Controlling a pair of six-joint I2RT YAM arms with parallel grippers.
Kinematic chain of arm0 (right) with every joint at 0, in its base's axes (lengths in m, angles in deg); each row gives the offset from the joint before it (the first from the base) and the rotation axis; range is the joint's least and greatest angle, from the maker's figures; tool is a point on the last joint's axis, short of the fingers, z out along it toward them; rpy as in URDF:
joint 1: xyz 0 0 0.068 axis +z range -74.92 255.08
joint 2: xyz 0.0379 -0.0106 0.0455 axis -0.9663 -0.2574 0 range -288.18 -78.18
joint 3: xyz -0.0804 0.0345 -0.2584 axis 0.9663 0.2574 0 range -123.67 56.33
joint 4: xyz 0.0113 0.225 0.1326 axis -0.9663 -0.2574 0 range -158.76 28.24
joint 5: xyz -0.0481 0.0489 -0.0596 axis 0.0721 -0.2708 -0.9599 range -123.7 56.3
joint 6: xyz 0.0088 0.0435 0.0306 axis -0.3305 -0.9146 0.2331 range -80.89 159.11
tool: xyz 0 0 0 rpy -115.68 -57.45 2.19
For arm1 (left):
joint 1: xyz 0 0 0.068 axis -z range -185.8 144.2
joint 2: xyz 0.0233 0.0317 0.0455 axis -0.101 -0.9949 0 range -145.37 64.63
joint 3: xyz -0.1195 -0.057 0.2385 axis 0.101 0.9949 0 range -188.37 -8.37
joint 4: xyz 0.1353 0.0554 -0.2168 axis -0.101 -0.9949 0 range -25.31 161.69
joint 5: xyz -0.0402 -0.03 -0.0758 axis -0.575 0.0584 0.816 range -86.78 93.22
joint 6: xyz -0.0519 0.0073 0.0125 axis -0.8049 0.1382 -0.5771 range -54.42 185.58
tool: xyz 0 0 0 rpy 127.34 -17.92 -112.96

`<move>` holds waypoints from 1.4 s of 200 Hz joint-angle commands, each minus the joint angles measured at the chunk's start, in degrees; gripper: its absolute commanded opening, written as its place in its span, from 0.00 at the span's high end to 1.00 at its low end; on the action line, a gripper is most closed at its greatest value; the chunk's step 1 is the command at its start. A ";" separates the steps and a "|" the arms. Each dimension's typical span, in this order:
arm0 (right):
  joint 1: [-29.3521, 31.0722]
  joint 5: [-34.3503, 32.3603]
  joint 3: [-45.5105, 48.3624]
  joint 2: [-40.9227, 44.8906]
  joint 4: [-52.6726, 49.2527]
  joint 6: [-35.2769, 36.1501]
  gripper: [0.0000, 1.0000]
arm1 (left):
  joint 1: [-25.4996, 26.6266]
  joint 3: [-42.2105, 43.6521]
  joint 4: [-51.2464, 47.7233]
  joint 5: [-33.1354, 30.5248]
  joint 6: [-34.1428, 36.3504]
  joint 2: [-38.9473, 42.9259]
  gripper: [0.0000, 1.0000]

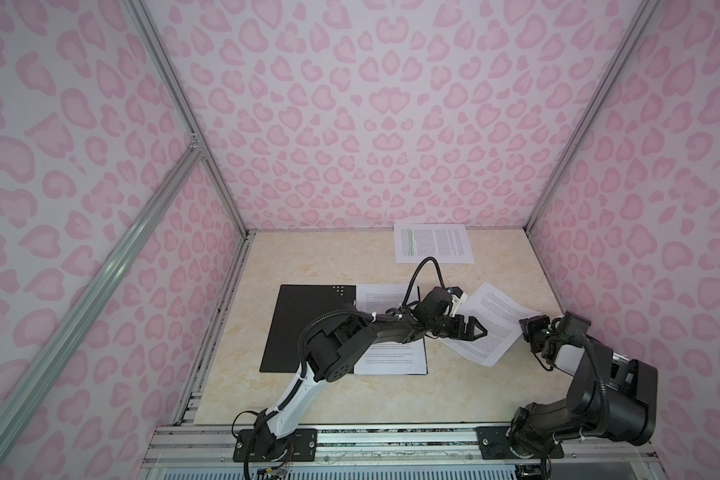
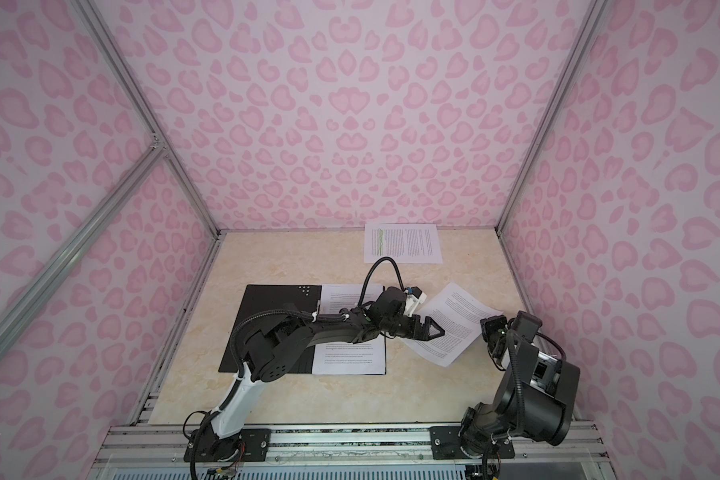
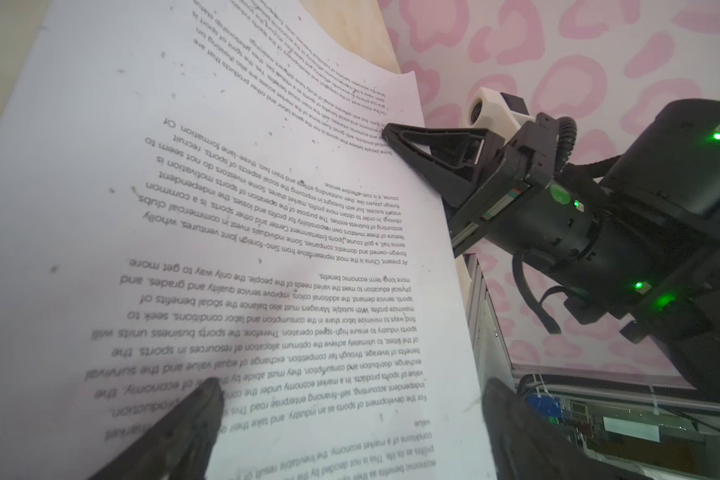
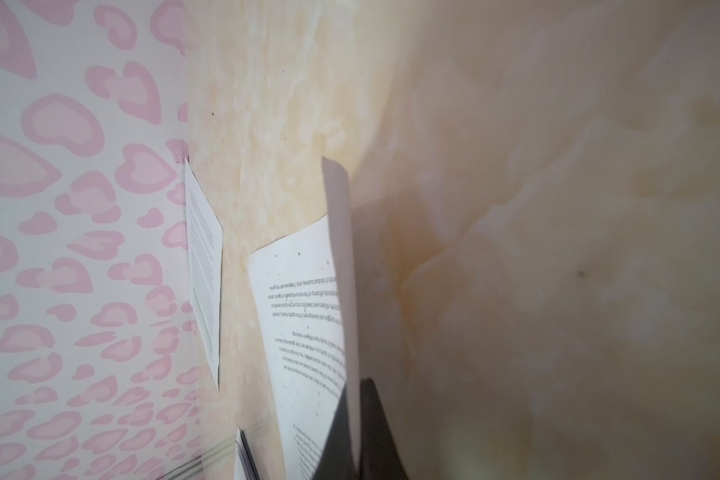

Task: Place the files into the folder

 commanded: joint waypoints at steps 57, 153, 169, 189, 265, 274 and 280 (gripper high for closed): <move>7.65 -16.84 4.16 31.14 -14.61 -11.24 1.00 | 2.72 17.87 7.23 -4.22 -5.57 36.26 0.03; 40.43 -43.90 -13.10 32.54 -11.71 -12.77 1.00 | 3.28 45.83 1.73 -22.29 -16.94 70.55 0.03; 45.91 -48.07 -16.64 27.97 -8.91 -10.46 1.00 | 3.28 46.71 2.22 -23.22 -20.41 70.96 0.03; 52.57 -55.37 -20.12 22.52 -6.43 -7.66 1.00 | 3.47 46.23 4.26 -22.93 -26.36 68.80 0.03; 60.21 -61.46 -23.38 13.98 4.63 -4.79 1.00 | 4.44 42.61 20.85 -27.31 -47.36 54.46 0.03; 60.75 -62.37 -22.53 14.52 5.32 -4.34 1.00 | 4.34 42.31 22.12 -28.10 -48.97 53.51 0.03; 60.93 -62.36 -21.63 14.75 6.05 -4.41 1.00 | 4.28 41.79 21.80 -28.81 -49.68 53.11 0.03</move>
